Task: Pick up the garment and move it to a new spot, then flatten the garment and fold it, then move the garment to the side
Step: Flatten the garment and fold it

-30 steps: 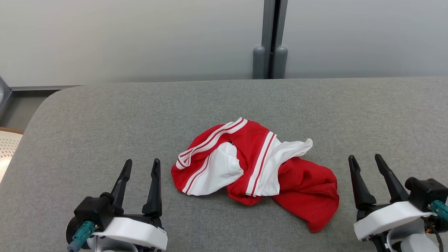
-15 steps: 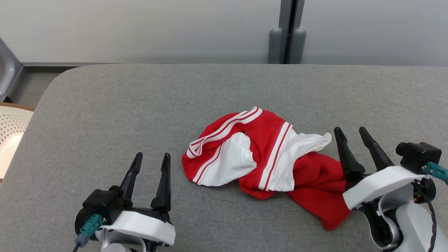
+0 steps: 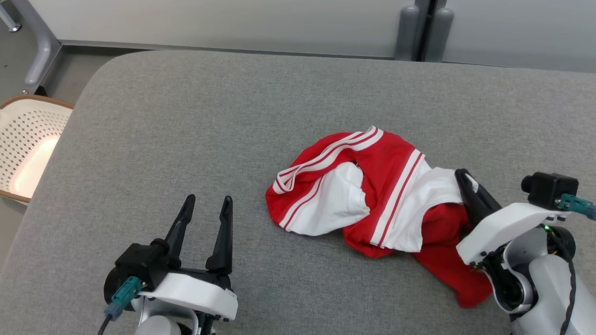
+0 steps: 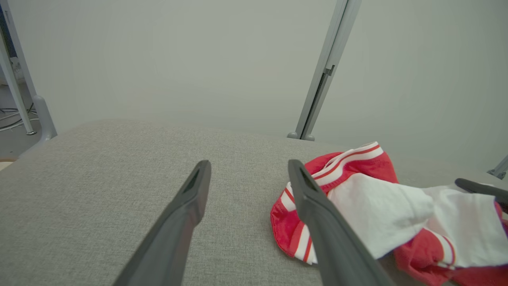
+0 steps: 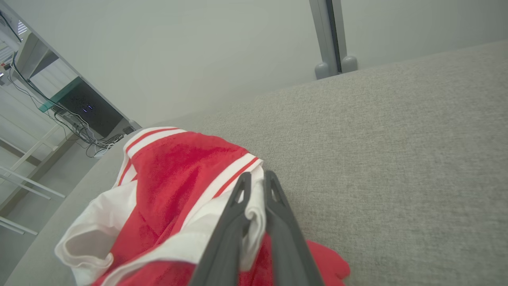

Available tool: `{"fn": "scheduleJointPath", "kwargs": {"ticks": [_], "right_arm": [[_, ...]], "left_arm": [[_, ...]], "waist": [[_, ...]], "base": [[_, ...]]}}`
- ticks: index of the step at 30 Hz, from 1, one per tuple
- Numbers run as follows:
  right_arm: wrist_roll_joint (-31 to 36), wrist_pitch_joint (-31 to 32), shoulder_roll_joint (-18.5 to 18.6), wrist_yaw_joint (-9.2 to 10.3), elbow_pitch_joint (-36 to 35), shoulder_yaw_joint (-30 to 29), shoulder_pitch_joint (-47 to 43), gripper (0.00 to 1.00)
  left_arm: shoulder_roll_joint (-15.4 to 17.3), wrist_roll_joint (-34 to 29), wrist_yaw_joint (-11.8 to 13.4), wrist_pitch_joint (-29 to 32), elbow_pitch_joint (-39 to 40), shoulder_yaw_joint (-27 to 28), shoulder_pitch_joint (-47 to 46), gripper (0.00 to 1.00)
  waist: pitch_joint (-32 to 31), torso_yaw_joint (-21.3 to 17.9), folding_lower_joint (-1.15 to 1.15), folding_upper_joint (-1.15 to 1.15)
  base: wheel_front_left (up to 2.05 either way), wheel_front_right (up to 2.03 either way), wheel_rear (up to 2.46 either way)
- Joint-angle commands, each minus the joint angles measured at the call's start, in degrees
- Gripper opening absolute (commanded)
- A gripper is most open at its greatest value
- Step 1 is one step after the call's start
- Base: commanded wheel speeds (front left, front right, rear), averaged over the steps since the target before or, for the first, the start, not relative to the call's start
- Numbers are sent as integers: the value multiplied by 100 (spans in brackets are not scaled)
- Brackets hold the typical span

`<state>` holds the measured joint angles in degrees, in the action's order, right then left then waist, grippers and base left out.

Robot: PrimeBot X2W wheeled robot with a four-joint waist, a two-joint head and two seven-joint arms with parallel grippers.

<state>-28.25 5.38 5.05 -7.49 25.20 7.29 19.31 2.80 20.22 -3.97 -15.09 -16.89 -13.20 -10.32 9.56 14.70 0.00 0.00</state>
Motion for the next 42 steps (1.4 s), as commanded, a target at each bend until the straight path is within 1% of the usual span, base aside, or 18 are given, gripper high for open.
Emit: {"fn": "scheduleJointPath", "kwargs": {"ticks": [1, 3, 6, 10, 13, 14, 17, 19, 21, 23, 26, 28, 30, 31, 32, 36, 42], "right_arm": [[-19, -44, 78, 0, -26, -62, 109, 0], [-3, -65, 154, 0, -93, -105, 175, 0], [128, -20, 408, 0, -233, -192, 376, 0], [415, 193, 943, 0, -486, -221, 865, 0], [733, 403, 1536, 0, -641, -84, 1417, 0], [733, 403, 1536, 0, -641, -84, 1417, 0], [891, 621, 2064, 1, -654, 53, 2079, 0], [1038, 754, 2492, 1, -624, 299, 2557, 0], [1202, 831, 2905, 1, -563, 680, 3019, 0], [1282, 862, 3238, 1, -422, 1048, 3479, 0], [1331, 801, 3525, 1, -80, 1560, 4122, 0], [1439, 745, 3653, 1, 239, 1961, 4467, 0], [1737, 614, 3768, 2, 571, 2275, 4924, 0], [1868, 518, 3786, 2, 755, 2418, 5098, 36], [1954, 449, 3748, 2, 981, 2480, 5231, 100], [2081, 63, 3394, 1, 1784, 2405, 5550, 100], [1883, -640, 2868, 2, 2552, 2218, 5209, 100]], "left_arm": [[21, 16, 7, -8, -4, -6, -86, 100], [22, 35, 23, -8, -6, -8, -95, 100], [21, 59, 41, -8, 18, -34, -118, 100], [21, 132, 63, -8, 85, -125, -215, 100], [18, 243, 88, -8, 153, -218, -287, 100], [18, 243, 88, -8, 153, -218, -287, 100], [22, 365, 93, -8, 232, -387, -421, 100], [23, 463, 97, -8, 268, -522, -518, 100], [22, 577, 110, -8, 295, -644, -609, 100], [21, 674, 133, -8, 319, -755, -685, 100], [18, 794, 159, -8, 347, -909, -760, 100], [18, 836, 161, -8, 354, -1004, -831, 100], [22, 876, 177, -8, 353, -1079, -863, 100], [19, 893, 190, -8, 359, -1115, -886, 100], [21, 917, 198, -8, 363, -1134, -904, 100], [20, 922, 244, -8, 356, -1133, -915, 100], [22, 713, 231, -8, 259, -948, -837, 100]], "waist": [[11, 20, 0, 0], [10, 33, 0, 0], [40, 53, 0, 0], [153, 107, 0, 0], [317, 197, 0, 0], [317, 197, 0, 0], [535, 365, 0, 0], [691, 515, 0, 0], [835, 671, 0, 0], [964, 823, 0, 0], [1134, 1023, 0, 0], [1231, 1147, 0, 0], [1308, 1250, 0, 0], [1334, 1292, 0, 0], [1349, 1325, 0, 0], [1325, 1341, 0, 0], [1076, 1032, 0, 0]], "base": [[0, 0, 0], [0, 0, 0], [0, 0, 0], [0, 0, 0], [0, 0, 0], [0, 0, 0], [0, 0, 0], [0, 0, 0], [0, 0, 0], [0, 0, 0], [0, 0, 0], [0, 0, 0], [0, 0, 0], [0, 0, 0], [0, 0, 0], [0, 0, 0], [0, 0, 0]]}}
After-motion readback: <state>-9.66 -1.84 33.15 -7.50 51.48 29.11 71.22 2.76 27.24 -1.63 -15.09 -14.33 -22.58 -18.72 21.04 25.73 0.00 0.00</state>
